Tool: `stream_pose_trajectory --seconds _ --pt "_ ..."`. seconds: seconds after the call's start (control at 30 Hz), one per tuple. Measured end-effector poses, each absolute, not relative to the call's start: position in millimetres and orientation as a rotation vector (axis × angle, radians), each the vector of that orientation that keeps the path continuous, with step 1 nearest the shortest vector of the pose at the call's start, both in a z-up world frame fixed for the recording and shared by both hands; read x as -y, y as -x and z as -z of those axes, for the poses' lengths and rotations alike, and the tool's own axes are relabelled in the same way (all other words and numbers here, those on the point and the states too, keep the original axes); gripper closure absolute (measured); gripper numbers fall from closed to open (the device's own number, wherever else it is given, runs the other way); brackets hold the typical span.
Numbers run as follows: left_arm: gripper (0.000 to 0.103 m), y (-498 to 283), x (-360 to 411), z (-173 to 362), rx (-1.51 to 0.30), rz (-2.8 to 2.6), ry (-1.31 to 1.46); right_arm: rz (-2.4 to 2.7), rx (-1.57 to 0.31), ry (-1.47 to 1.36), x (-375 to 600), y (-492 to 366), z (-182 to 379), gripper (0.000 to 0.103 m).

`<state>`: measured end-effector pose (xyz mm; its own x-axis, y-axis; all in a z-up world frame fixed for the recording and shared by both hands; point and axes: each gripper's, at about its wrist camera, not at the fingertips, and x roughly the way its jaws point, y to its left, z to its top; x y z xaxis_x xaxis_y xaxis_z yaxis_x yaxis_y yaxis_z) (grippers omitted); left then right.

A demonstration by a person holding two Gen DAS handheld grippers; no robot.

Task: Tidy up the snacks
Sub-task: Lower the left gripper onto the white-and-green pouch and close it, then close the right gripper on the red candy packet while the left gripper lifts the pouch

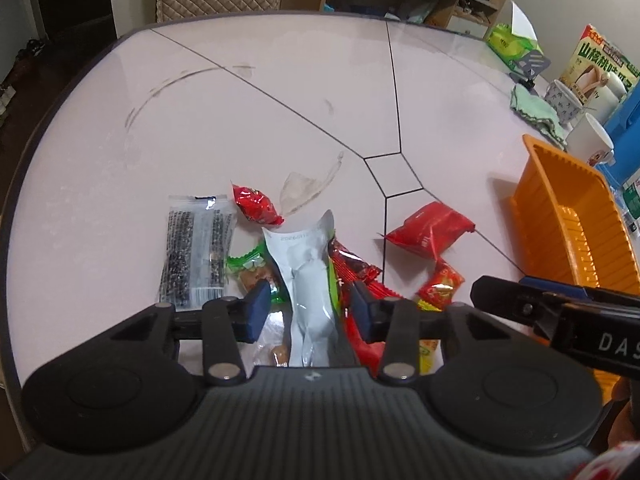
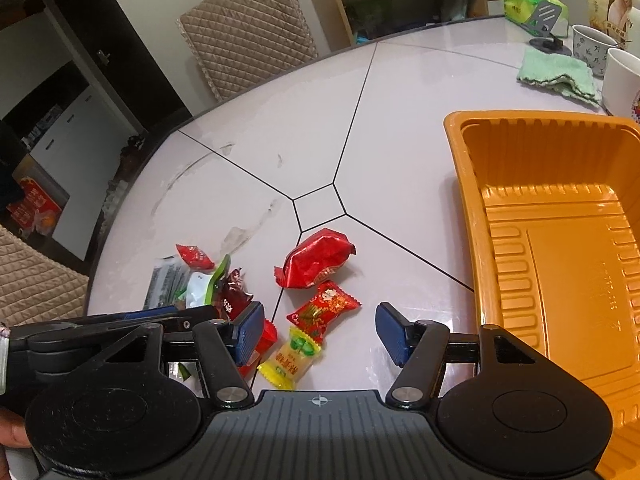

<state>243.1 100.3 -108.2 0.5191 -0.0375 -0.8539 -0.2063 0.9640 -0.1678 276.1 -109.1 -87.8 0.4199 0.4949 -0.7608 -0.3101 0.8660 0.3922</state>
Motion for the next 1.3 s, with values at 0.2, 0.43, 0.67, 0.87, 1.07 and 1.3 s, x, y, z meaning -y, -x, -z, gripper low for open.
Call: stream_pose_trajectory --seconds 0.2,0.43,0.67,0.87,1.07,1.3 --pt "0.066 -249 -103 110 -1.019 -0.093 0.269 -0.511 -1.046 -0.205 104 -281 93 0.040" --pt "0.074 -247 -104 110 -1.044 -0.081 0.300 -0.509 -1.047 -0.201 102 -284 93 0.040" --pt "0.074 -249 -103 112 -1.058 -0.074 0.308 -0.500 -1.049 -0.201 102 -286 94 0.040" --pt "0.075 -253 -104 115 -1.055 -0.070 0.304 -0.496 -1.050 -0.199 102 -286 94 0.040" --pt "0.077 -250 -107 110 -1.022 -0.072 0.290 -0.496 -1.052 -0.196 102 -286 95 0.040" --pt "0.077 -239 -110 93 -0.964 -0.077 0.245 -0.498 -1.062 -0.181 98 -287 98 0.040"
